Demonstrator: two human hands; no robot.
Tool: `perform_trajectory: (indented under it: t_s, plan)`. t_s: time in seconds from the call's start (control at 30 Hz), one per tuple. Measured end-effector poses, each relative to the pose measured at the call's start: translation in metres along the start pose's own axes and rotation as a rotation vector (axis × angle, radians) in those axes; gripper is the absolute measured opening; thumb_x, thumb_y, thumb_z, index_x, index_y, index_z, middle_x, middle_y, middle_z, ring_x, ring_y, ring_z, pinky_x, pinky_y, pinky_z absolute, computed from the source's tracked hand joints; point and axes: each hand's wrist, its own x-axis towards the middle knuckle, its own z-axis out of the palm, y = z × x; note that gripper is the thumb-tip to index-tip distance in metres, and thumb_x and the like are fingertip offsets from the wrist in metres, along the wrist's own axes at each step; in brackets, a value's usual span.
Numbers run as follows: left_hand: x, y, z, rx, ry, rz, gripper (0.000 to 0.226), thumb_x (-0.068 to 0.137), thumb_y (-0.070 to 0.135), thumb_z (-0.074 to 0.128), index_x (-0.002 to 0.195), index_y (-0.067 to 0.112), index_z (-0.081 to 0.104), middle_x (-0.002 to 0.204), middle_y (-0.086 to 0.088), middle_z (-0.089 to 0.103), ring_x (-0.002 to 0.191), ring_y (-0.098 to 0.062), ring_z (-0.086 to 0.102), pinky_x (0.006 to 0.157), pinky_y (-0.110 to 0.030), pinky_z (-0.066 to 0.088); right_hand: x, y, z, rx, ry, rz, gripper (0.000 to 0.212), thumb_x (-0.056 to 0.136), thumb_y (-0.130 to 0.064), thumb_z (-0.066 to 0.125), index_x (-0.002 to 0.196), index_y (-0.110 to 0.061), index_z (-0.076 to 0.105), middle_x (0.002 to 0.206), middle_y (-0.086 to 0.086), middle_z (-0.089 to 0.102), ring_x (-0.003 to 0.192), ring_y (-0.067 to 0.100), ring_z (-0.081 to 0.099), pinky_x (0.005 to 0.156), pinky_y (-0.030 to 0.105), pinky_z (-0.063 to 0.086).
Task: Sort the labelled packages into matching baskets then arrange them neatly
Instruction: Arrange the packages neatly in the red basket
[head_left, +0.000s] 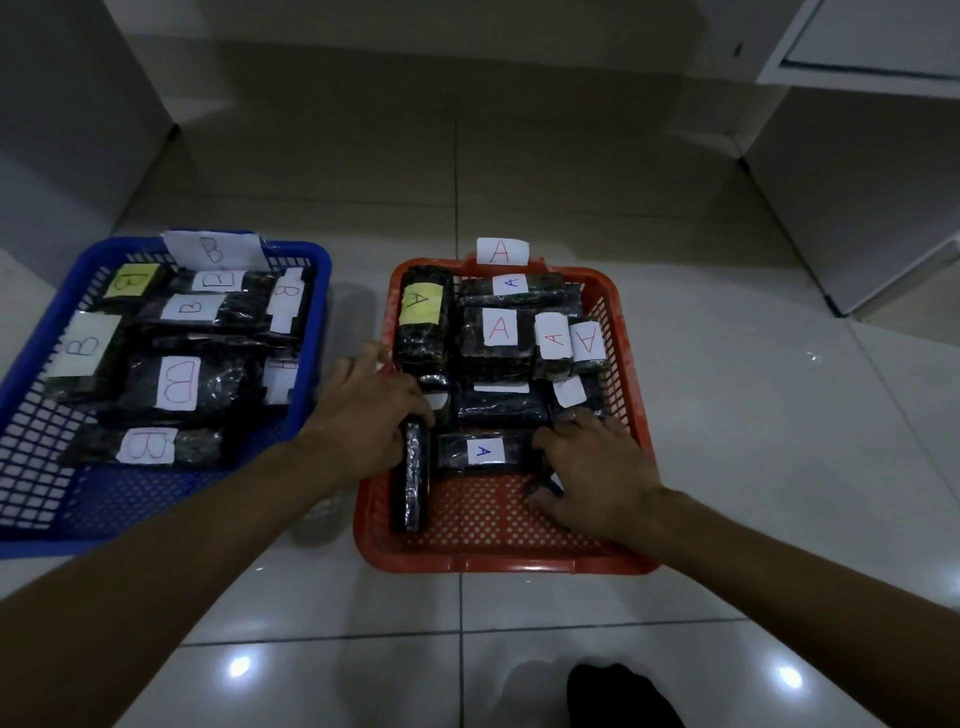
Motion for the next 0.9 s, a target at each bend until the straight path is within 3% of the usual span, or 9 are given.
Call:
perform_trajectory:
  t_s: [0.13, 0.23, 0.37, 0.47, 0.57, 0.63, 0.7, 0.77, 0.9]
  plan:
    - [-0.001, -0.005, -0.001, -0.052, -0.035, -0.010, 0.049, 0.076, 0.026, 0.069, 0.118, 0.047, 0.055, 0.140, 0.018, 0.045, 0.138, -0.022, 0.008, 0.106, -0.045, 0.011, 0.001, -0.006, 0.002, 0.050, 0.046, -0.010, 0.055, 0.090, -0.059, 0.050, 0.135, -0.028, 0.040, 0.133, -0.002, 0.059, 0.128, 0.023, 0.044, 0.111, 0.042, 0.028]
    - [0.000, -0.009, 0.001, -0.094, -0.029, -0.013, 0.052, 0.074, 0.031, 0.073, 0.119, 0.048, 0.052, 0.134, 0.015, 0.048, 0.136, -0.019, 0.014, 0.105, -0.044, 0.015, 0.006, -0.014, 0.001, 0.103, 0.129, -0.040, 0.050, 0.091, -0.063, 0.045, 0.129, -0.030, 0.047, 0.122, -0.005, 0.064, 0.115, 0.019, 0.052, 0.102, 0.037, 0.039]
    - [0.000, -0.005, -0.006, -0.684, -0.022, -0.047, 0.058, 0.077, 0.026, 0.077, 0.125, 0.037, 0.047, 0.097, 0.021, 0.071, 0.121, -0.002, 0.045, 0.107, -0.041, 0.031, 0.015, -0.038, -0.013, 0.601, -0.017, -0.092, 0.064, 0.087, -0.069, 0.051, 0.138, -0.033, 0.041, 0.097, -0.012, 0.070, 0.082, 0.000, 0.063, 0.077, 0.030, 0.054]
    - [-0.003, 0.001, -0.017, -0.971, -0.085, -0.080, 0.052, 0.087, 0.013, 0.068, 0.133, 0.024, 0.045, 0.093, 0.015, 0.074, 0.106, 0.006, 0.060, 0.106, -0.033, 0.038, 0.026, -0.050, -0.014, 0.885, -0.044, -0.038, 0.059, 0.081, -0.068, 0.061, 0.130, -0.038, 0.049, 0.097, -0.012, 0.070, 0.082, 0.000, 0.064, 0.078, 0.031, 0.055]
    - [-0.007, 0.005, -0.018, -0.997, 0.028, -0.097, 0.041, 0.090, 0.007, 0.061, 0.126, 0.022, 0.048, 0.097, 0.008, 0.073, 0.100, 0.001, 0.063, 0.092, -0.024, 0.045, 0.030, -0.043, -0.012, 1.109, -0.102, 0.031, 0.035, 0.079, -0.045, 0.076, 0.109, -0.035, 0.060, 0.099, -0.006, 0.072, 0.080, 0.009, 0.069, 0.072, 0.035, 0.058]
    - [-0.008, 0.002, -0.012, -0.910, 0.174, -0.163, 0.034, 0.089, 0.005, 0.061, 0.117, 0.021, 0.051, 0.097, 0.006, 0.067, 0.088, -0.003, 0.060, 0.077, -0.019, 0.046, 0.028, -0.027, -0.017, 1.234, -0.155, 0.051, 0.033, 0.079, -0.021, 0.080, 0.105, -0.027, 0.060, 0.098, 0.001, 0.073, 0.076, 0.014, 0.070, 0.067, 0.036, 0.059]
    - [-0.007, -0.004, -0.005, -0.764, 0.259, -0.221, 0.031, 0.087, 0.005, 0.063, 0.110, 0.022, 0.050, 0.095, 0.004, 0.058, 0.078, -0.004, 0.054, 0.066, -0.012, 0.041, 0.024, -0.009, -0.022, 1.250, -0.129, 0.050, 0.036, 0.077, -0.013, 0.081, 0.103, -0.023, 0.058, 0.101, 0.002, 0.073, 0.083, 0.014, 0.072, 0.071, 0.035, 0.060]
    - [-0.004, -0.009, -0.001, -0.638, 0.290, -0.257, 0.032, 0.084, 0.007, 0.064, 0.108, 0.022, 0.048, 0.102, 0.004, 0.050, 0.080, -0.004, 0.051, 0.066, -0.011, 0.038, 0.021, 0.004, -0.022, 1.161, -0.063, 0.050, 0.038, 0.077, -0.015, 0.082, 0.102, -0.023, 0.055, 0.105, 0.000, 0.071, 0.086, 0.009, 0.071, 0.071, 0.027, 0.059]
    - [0.002, -0.010, 0.000, -0.525, 0.262, -0.321, 0.041, 0.084, 0.011, 0.065, 0.121, 0.016, 0.046, 0.116, 0.000, 0.041, 0.098, -0.014, 0.047, 0.078, -0.023, 0.036, 0.020, 0.010, -0.008, 0.581, 0.126, 0.000, 0.040, 0.079, -0.039, 0.079, 0.110, -0.028, 0.057, 0.114, -0.005, 0.063, 0.090, 0.003, 0.061, 0.078, 0.020, 0.052]
